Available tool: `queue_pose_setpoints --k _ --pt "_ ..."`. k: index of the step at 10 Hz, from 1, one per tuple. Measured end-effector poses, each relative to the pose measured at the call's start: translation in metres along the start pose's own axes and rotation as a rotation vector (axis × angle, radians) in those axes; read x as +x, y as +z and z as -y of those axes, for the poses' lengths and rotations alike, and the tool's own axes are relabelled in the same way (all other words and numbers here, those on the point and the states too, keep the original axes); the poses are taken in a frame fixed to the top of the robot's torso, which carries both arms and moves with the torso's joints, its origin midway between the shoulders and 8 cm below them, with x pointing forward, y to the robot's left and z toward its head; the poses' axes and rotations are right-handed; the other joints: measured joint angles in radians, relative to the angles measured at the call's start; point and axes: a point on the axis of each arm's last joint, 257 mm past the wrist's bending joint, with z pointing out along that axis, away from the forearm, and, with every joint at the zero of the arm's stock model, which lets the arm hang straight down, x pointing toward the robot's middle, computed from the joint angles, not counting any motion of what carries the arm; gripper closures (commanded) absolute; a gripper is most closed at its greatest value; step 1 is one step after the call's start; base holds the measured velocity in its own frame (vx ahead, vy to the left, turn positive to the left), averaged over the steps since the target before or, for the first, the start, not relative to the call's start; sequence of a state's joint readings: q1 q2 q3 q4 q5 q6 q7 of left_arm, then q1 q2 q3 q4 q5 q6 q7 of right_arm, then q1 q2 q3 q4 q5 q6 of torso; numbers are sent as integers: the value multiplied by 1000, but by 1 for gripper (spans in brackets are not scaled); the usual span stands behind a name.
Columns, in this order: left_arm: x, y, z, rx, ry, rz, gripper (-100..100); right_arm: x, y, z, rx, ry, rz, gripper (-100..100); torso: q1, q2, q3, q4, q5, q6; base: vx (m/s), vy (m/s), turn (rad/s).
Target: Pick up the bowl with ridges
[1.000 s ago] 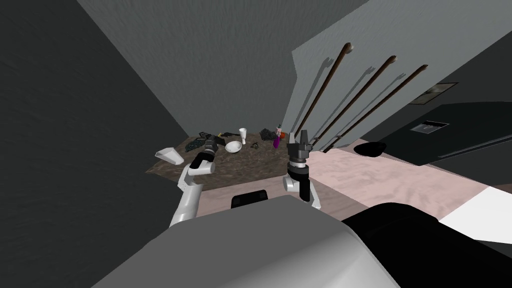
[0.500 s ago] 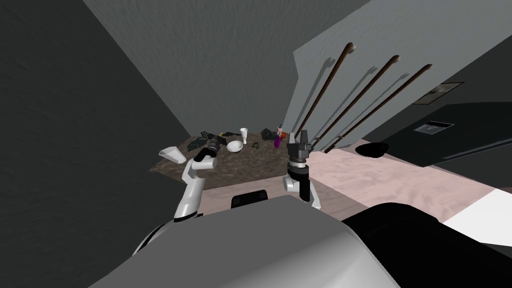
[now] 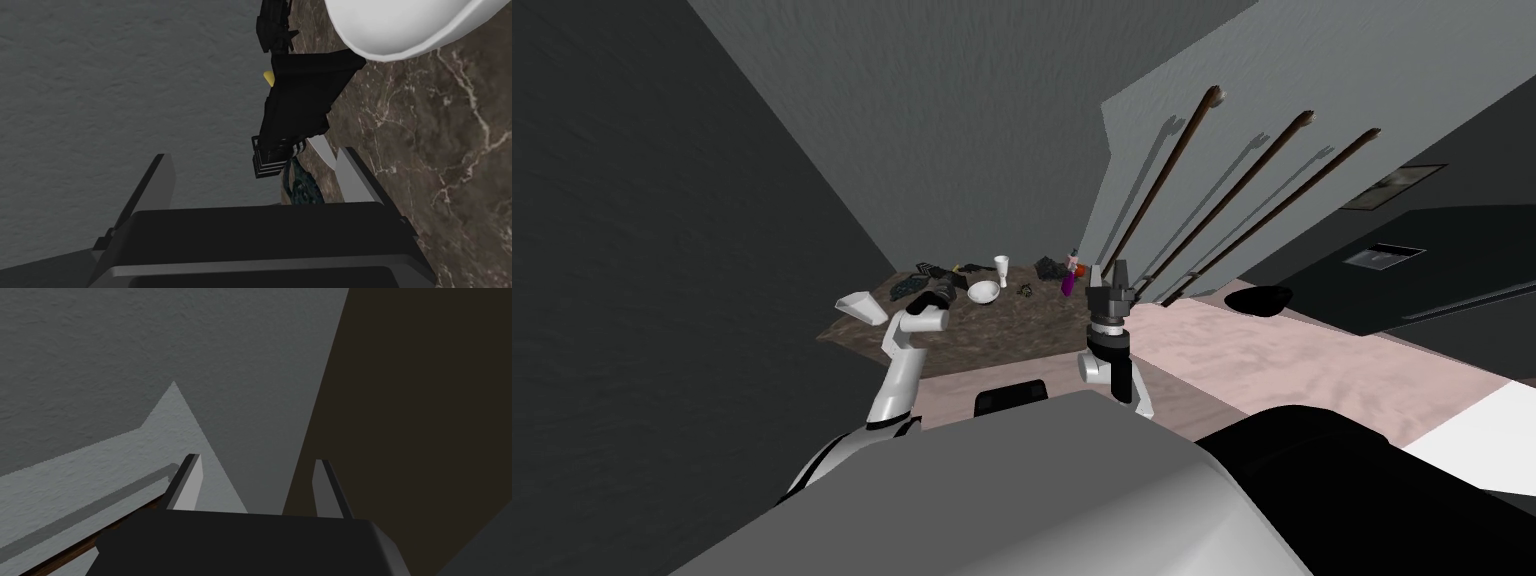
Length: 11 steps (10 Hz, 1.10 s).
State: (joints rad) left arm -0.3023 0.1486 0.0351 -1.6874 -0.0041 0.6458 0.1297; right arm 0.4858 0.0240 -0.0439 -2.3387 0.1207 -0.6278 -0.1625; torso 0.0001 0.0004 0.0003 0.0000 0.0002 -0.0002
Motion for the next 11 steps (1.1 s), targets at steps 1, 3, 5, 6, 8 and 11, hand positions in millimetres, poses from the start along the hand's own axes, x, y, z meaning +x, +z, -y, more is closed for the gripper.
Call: queue_pose_setpoints --k 1,3,5,6,8,11 --pt "3 5 -2 -23 -2 -5 -100 0 0 0 0 0 0 0 0 0 0 0 0 0 -10 12 17" --pt "7 8 -8 -68 -5 -4 -100 0 0 0 0 0 0 0 0 0 0 0 0 0 -8 9 20" --pt "13 16 -12 -116 -7 -9 -100 0 0 0 0 0 0 0 0 0 0 0 0 0 -5 5 7" --pt "13 15 -16 -136 -8 -8 -100 0 0 0 0 0 0 0 0 0 0 0 0 0 -6 11 36" --pt "22 20 -19 -186 -8 -12 -100 0 0 0 0 0 0 0 0 0 0 0 0 0 -3 5 9" --pt "28 23 -30 -255 -6 -14 -100 0 0 0 0 0 0 0 0 0 0 0 0 0 -4 6 29"
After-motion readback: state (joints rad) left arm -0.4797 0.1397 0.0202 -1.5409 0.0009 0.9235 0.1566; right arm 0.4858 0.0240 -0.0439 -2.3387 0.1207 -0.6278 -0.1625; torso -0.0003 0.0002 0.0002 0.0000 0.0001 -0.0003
